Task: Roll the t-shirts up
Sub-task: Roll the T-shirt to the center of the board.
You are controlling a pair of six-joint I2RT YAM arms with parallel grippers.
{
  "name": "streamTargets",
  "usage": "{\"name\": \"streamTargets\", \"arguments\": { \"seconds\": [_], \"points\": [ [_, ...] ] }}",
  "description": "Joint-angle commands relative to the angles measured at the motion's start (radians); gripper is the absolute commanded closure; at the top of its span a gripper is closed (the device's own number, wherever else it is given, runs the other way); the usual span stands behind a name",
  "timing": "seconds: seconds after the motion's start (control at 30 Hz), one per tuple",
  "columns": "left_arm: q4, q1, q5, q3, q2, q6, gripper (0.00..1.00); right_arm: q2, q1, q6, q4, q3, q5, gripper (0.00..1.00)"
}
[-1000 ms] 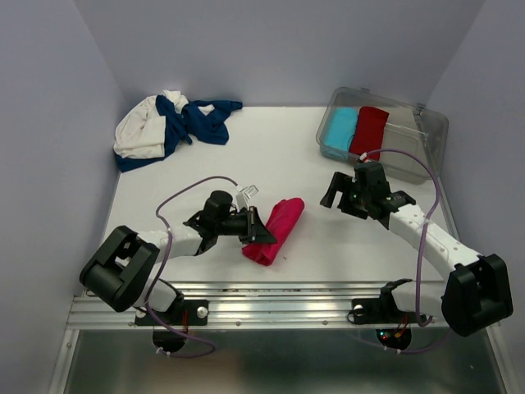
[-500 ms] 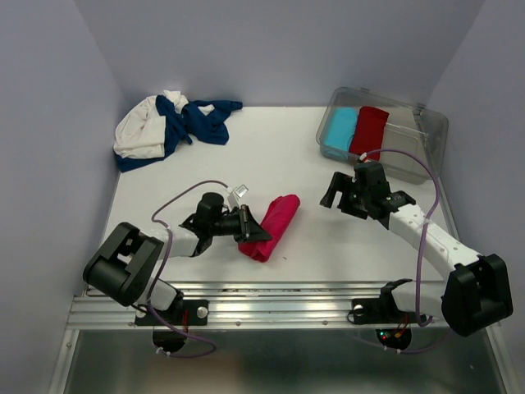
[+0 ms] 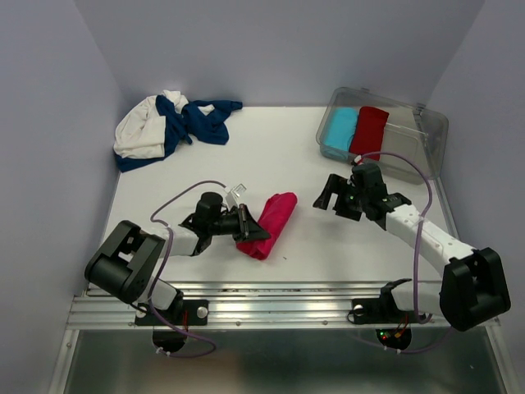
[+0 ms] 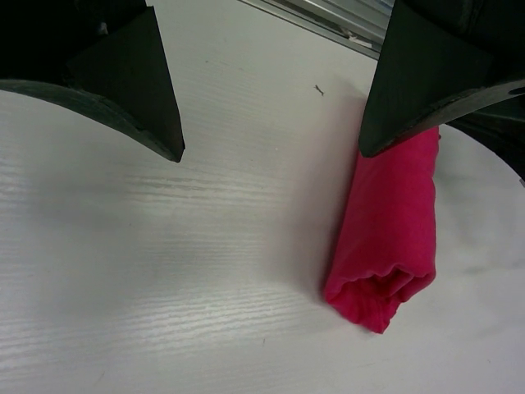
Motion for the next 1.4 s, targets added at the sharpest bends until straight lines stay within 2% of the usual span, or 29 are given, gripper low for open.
{"name": "streamTargets", "arguments": {
  "seconds": [0.0,0.2,0.23,0.27,0.3,0.33,0.37,0.4,0.43,0.5,0.57,0.67,0.7,0.77,0.8,0.87,0.9,0.93,1.2,1.3,1.37],
  "points": [
    [0.001,-0.018,-0.012,0.024,0.000,0.032,1.00,0.009,0.009,0.042,0.093,-0.034,-0.079,0.07],
    [-0.002,-0.050,-0.020,0.049,0.032,0.027,1.00,0.006,0.009,0.054,0.101,-0.045,-0.074,0.07],
    [-0.005,-0.058,-0.019,0.055,0.037,0.029,0.97,0.003,0.009,0.054,0.101,-0.045,-0.072,0.07],
    [-0.008,-0.061,-0.019,0.062,0.042,0.029,0.89,0.001,0.009,0.054,0.099,-0.046,-0.068,0.07],
    [-0.015,-0.066,-0.019,0.067,0.040,0.033,0.72,0.000,0.009,0.054,0.098,-0.046,-0.068,0.07],
    [-0.033,-0.073,-0.022,0.079,0.029,0.038,0.63,-0.002,0.009,0.056,0.096,-0.046,-0.065,0.07],
    [-0.048,-0.078,-0.026,0.088,0.019,0.043,0.50,0.000,0.009,0.054,0.095,-0.046,-0.065,0.07],
    [-0.068,-0.081,-0.034,0.098,0.005,0.052,0.50,0.000,0.009,0.054,0.093,-0.046,-0.065,0.07],
    [-0.102,-0.086,-0.046,0.113,-0.012,0.064,0.41,0.000,0.009,0.054,0.093,-0.046,-0.065,0.07],
    [-0.227,-0.090,-0.095,0.164,-0.067,0.124,0.37,0.003,0.009,0.053,0.093,-0.046,-0.065,0.07],
    [-0.368,-0.089,-0.162,0.223,-0.118,0.193,0.37,0.007,0.009,0.054,0.095,-0.045,-0.068,0.07],
    [-0.458,-0.081,-0.212,0.257,-0.158,0.225,0.44,0.014,0.019,0.056,0.101,-0.043,-0.069,0.07],
    [-0.461,-0.069,-0.227,0.260,-0.161,0.225,0.53,0.021,0.040,0.062,0.110,-0.043,-0.074,0.07],
    [-0.452,-0.055,-0.232,0.253,-0.146,0.218,0.62,0.029,0.064,0.069,0.119,-0.042,-0.068,0.07],
    [-0.449,-0.047,-0.233,0.250,-0.136,0.205,0.72,0.035,0.081,0.082,0.130,-0.040,-0.063,0.07],
    [-0.424,-0.029,-0.236,0.240,-0.098,0.187,0.84,0.058,0.135,0.100,0.142,-0.033,-0.048,0.07],
    [-0.410,-0.026,-0.238,0.237,-0.089,0.170,0.95,0.069,0.153,0.108,0.154,-0.029,-0.043,0.07],
    [-0.394,-0.023,-0.246,0.236,-0.077,0.162,1.00,0.089,0.185,0.114,0.162,-0.028,-0.039,0.07],
    [-0.355,-0.014,-0.311,0.250,0.045,0.115,1.00,0.194,0.256,0.169,0.252,-0.023,-0.022,0.08],
    [-0.331,-0.012,-0.336,0.225,0.048,0.093,1.00,0.224,0.265,0.183,0.285,-0.031,-0.031,0.13],
    [-0.328,-0.011,-0.355,0.216,0.052,0.087,1.00,0.239,0.265,0.189,0.300,-0.039,-0.037,0.20]
  ]
}}
